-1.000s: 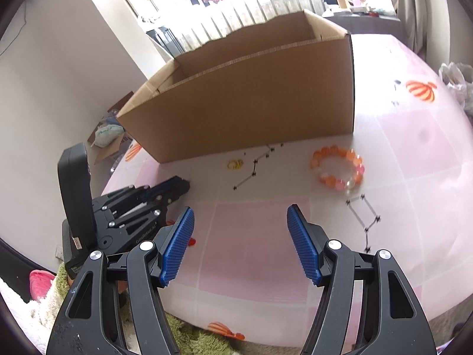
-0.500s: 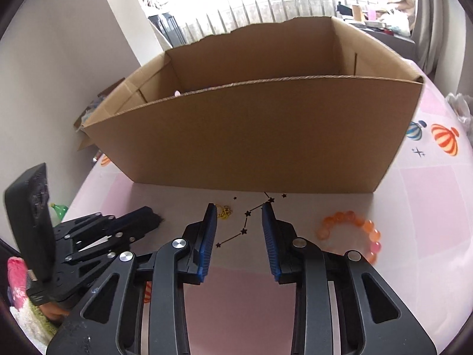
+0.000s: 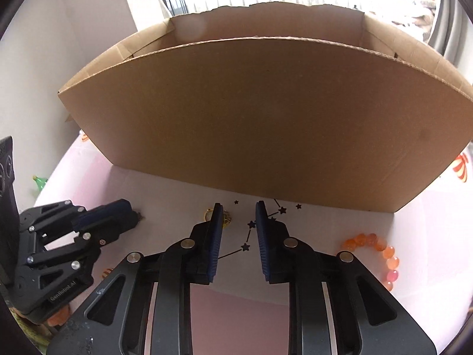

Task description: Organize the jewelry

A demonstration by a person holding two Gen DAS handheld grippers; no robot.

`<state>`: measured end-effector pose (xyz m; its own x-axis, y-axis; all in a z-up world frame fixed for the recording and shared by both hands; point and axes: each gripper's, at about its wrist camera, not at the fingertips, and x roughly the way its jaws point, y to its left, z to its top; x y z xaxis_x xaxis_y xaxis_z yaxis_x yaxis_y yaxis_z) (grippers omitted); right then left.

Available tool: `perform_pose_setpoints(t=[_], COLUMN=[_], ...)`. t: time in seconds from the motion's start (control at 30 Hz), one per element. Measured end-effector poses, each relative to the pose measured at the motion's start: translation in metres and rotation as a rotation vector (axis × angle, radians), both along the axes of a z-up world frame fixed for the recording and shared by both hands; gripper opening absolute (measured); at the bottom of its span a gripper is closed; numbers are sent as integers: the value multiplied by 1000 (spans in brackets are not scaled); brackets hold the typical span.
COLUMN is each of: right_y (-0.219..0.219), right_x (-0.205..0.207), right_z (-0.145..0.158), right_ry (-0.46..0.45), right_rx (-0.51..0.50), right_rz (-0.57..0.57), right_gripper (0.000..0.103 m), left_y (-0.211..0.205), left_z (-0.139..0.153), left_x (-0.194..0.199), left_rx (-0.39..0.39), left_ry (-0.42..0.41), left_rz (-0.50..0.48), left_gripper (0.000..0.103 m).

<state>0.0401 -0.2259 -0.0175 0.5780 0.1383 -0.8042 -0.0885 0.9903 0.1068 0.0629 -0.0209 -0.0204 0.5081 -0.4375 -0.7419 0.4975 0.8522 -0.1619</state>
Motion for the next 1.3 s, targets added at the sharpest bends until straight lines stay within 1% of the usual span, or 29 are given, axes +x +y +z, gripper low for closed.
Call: perform_pose_setpoints(t=[0.1, 0.3, 0.4, 0.47, 0.57, 0.67, 0.77, 0.8, 0.87, 0.9, 0.97, 1.03, 1.1, 1.3], right_y=[-2, 0, 1, 6, 14, 26, 31, 28, 26, 23, 20, 18, 10, -13], right_x=[-1, -7, -10, -12, -11, -4, 3, -10, -8, -9, -11, -11, -10, -16], right_z=[1, 5, 11, 17, 18, 13, 7, 6, 6, 7, 7, 8, 11, 33], right_ry=[9, 27, 19, -4, -16, 1, 18, 17, 13, 13, 8, 7, 7, -23], right_rx=[0, -73, -52, -33, -69, -105, -119, -117, -119, -118, -123, -102, -42, 122], right_rz=[-21, -56, -67, -48, 3, 40, 63, 72, 94, 107, 116, 116, 100, 58], right_gripper=[15, 13, 13, 13, 13, 13, 13, 13, 8, 2, 2, 1, 1, 1], left_y=[6, 11, 11, 12, 13, 12, 10, 7, 7, 6, 4, 2, 1, -3], left_z=[-2, -3, -3, -4, -4, -3, -2, -1, 0, 0, 0, 1, 1, 1], left_x=[0, 2, 0, 1, 2, 1, 0, 0, 0, -1, -2, -3, -3, -6], left_rx=[-12, -18, -20, -19, -17, -13, -8, -6, -2, 1, 6, 10, 13, 16], left_ry=[6, 8, 8, 8, 6, 3, 0, -1, -4, -5, -8, -11, -12, -16], left_rz=[2, 3, 3, 3, 2, 2, 2, 1, 0, 0, 0, -1, -1, 1], left_gripper=[12, 12, 12, 12, 12, 12, 12, 12, 12, 12, 12, 12, 12, 12])
